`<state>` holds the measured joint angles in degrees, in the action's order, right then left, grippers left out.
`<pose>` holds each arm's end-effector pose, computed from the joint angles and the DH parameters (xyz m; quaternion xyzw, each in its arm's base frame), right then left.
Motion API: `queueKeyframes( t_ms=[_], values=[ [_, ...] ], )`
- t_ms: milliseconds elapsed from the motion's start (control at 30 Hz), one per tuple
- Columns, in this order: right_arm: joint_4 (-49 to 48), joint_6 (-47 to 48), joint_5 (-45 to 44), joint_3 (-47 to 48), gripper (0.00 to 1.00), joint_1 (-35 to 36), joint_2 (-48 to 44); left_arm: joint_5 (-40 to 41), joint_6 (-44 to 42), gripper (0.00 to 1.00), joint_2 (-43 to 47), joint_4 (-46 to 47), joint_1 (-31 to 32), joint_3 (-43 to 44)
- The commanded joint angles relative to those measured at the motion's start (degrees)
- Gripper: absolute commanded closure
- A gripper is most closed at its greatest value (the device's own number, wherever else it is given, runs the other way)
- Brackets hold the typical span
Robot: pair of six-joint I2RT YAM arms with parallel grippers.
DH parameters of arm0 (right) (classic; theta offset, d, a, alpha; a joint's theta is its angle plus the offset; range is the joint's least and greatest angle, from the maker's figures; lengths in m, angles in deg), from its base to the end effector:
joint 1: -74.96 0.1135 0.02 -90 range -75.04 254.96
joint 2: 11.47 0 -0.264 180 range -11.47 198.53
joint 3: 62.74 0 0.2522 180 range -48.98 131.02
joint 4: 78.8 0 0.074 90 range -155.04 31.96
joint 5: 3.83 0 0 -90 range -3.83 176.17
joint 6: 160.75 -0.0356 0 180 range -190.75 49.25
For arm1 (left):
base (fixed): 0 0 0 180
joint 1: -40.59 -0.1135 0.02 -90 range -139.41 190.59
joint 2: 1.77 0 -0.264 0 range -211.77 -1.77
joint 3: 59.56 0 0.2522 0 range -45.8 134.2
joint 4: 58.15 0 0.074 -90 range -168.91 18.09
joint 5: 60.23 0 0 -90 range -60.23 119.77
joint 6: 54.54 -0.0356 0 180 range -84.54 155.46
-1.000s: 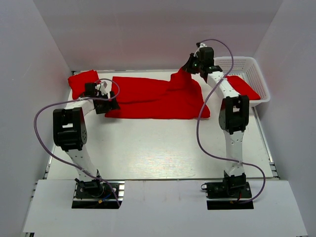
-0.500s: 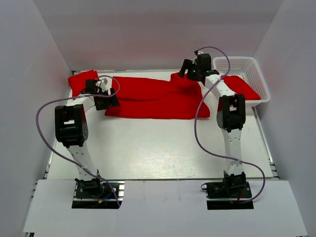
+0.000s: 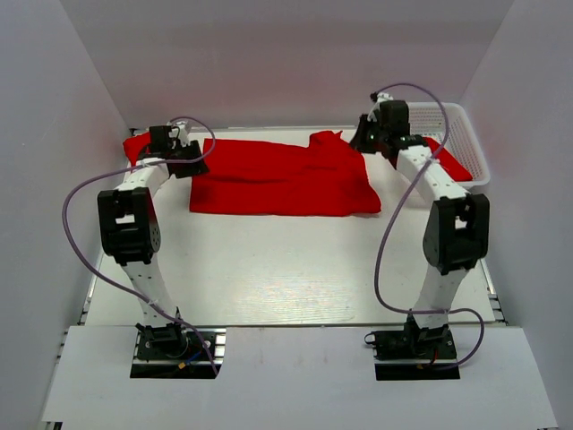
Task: Fold and stack the t-shirts
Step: Fold the flattened tshirt in 1/3 of the way
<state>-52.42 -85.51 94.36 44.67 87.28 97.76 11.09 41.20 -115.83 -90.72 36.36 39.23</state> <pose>0.4437 0.1021 0.3031 -0.0184 0.8565 0.1795 0.4836 0.4429 0.0213 0.2083 -0.0219 0.9223 -0.1561 0.3529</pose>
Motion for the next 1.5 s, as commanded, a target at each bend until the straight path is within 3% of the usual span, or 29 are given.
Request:
queueKeyframes(
  t_ms=[0, 67, 233, 500, 767, 1000, 1233, 1467],
  values=[
    [-1.27, 0.7, 0.95, -9.43, 0.99, 0.78, -2.33, -4.69, -0.12, 0.56, -1.68, 0.53, 0.8, 1.89],
    [-1.9, 0.44, 0.69, -15.15, 1.0, 1.13, -3.58, -6.97, -0.11, 0.76, -1.69, 0.53, 1.5, 1.11],
    [-2.25, 0.88, 1.39, -19.73, 1.0, 2.62, -2.09, -6.02, -2.4, 1.0, -2.39, 1.14, 4.05, -0.31],
    [-1.11, 1.23, -0.8, -19.64, 1.0, 2.97, 3.09, 2.14, -1.0, 1.0, -6.43, -2.45, 6.86, -1.36],
    [0.47, 0.09, -2.21, -25.79, 1.0, 2.71, 1.34, 10.5, 6.21, 1.0, -8.46, -9.05, 7.39, -3.55],
    [-0.23, -0.97, -2.3, -36.85, 1.0, 2.54, -5.07, 17.0, 10.34, 1.0, -1.61, -12.92, 8.45, -12.34],
    [0.21, -2.02, -2.21, -46.07, 1.0, 2.71, -11.4, 15.87, 13.68, 1.0, 8.22, -16.35, 9.58, -20.86],
    [1.52, -7.2, -0.8, -58.99, 1.0, 2.89, -25.0, 15.86, 16.05, 1.0, 18.87, -19.42, 10.73, -29.82]
  ],
)
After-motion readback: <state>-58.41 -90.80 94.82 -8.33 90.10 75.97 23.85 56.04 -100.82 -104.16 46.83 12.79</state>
